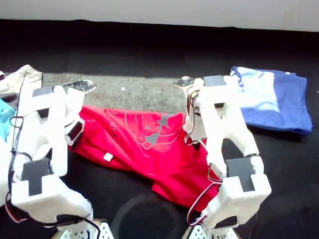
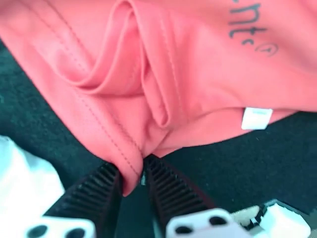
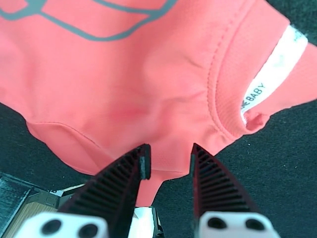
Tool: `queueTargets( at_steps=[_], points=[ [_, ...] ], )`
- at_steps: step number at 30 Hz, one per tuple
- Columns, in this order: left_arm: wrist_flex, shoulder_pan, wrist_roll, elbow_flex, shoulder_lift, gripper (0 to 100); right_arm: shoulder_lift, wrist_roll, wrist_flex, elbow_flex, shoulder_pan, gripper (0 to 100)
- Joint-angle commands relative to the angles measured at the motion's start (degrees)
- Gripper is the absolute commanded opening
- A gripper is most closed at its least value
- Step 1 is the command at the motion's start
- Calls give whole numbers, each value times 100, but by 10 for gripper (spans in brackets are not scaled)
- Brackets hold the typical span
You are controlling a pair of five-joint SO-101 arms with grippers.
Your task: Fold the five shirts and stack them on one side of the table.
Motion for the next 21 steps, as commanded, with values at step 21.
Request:
queueTargets(
  at_steps=[21],
  points=[
    [-404, -356, -624, 690, -813, 241, -48, -18, 48, -251, -48, 137]
  ],
)
